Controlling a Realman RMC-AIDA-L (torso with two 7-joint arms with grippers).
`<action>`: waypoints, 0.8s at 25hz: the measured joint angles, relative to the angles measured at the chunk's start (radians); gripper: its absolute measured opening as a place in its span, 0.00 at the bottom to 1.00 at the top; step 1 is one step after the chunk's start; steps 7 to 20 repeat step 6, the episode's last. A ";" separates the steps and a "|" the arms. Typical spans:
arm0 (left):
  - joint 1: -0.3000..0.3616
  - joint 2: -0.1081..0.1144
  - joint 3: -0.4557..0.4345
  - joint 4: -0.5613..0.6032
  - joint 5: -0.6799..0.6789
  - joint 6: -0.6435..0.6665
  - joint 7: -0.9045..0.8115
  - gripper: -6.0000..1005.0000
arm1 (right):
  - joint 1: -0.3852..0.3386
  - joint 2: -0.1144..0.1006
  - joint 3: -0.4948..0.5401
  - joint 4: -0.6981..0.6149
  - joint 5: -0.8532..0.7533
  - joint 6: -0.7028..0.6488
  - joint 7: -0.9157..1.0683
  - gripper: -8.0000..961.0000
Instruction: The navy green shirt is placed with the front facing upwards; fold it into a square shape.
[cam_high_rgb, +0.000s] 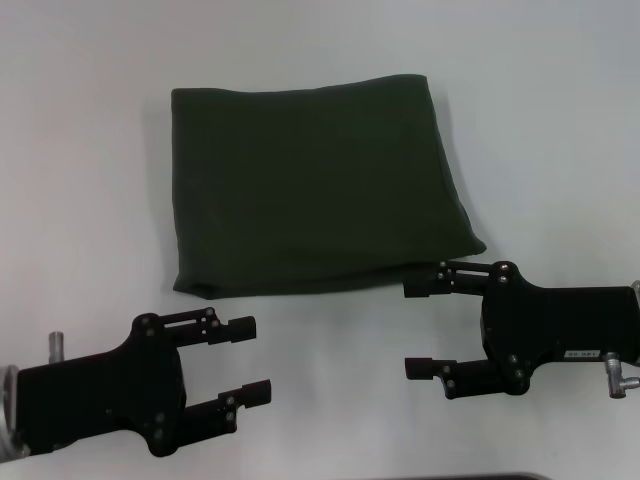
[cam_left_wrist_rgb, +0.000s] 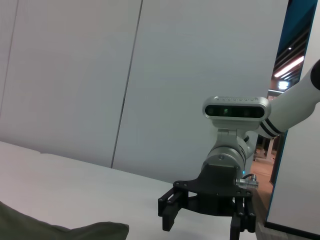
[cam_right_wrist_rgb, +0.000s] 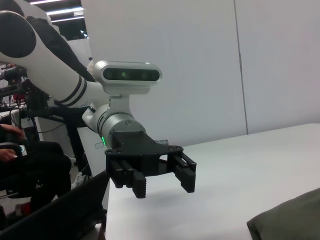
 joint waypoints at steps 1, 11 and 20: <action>0.000 0.000 -0.001 0.000 0.000 0.000 0.000 0.58 | 0.000 0.000 0.000 0.000 0.000 0.000 0.000 0.87; 0.000 0.000 -0.004 -0.001 0.000 0.000 0.002 0.58 | -0.001 0.000 0.000 0.000 -0.001 0.000 0.000 0.87; 0.000 0.000 -0.004 -0.001 0.000 0.000 0.002 0.58 | -0.001 0.000 0.000 0.000 -0.001 0.000 0.000 0.87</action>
